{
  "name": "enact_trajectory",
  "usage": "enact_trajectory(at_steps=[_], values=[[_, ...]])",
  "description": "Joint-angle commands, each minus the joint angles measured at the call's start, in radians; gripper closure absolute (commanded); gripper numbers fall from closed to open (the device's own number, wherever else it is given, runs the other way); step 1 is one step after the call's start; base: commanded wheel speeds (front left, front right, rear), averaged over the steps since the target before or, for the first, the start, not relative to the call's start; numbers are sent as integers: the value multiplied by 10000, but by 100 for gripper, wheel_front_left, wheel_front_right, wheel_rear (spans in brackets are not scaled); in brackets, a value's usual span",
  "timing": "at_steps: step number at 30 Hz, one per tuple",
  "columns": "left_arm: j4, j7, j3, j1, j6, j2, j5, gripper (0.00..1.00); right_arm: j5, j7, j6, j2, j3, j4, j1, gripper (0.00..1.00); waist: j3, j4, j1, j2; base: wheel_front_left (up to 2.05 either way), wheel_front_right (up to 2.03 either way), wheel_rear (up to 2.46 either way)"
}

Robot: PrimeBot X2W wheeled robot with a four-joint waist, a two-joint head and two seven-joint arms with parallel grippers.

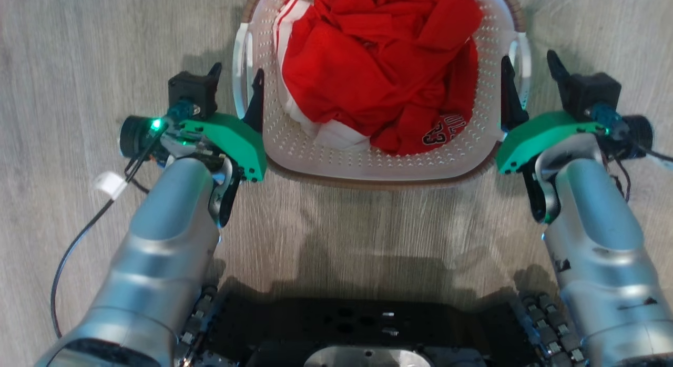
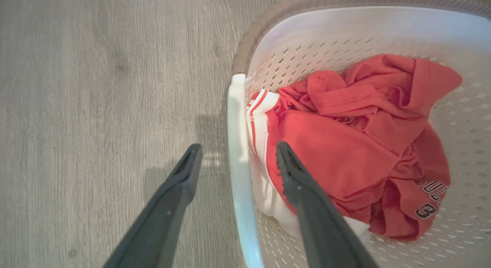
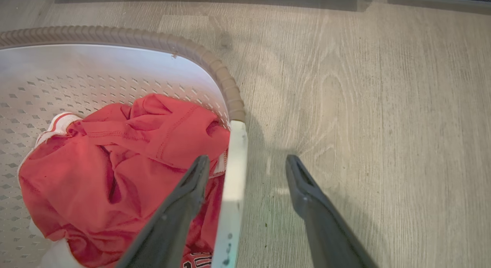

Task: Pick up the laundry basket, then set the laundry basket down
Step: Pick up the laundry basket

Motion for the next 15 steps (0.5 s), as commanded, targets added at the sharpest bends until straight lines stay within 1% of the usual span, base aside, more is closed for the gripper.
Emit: enact_trajectory(at_steps=[1,9,15], values=[[22,-93,41,74,-19,246,-90,0,-121,-122,14,122,254,-99,177,0,173,59,-1,0,0,0,0],[542,-93,-690,-500,54,246,-566,0,-188,-122,14,122,346,368,-116,0,605,210,-1,0,0,0,0],[818,-93,-1035,-756,142,246,-854,0,-143,-122,14,122,428,633,-263,0,716,242,-1,0,0,0,0]])
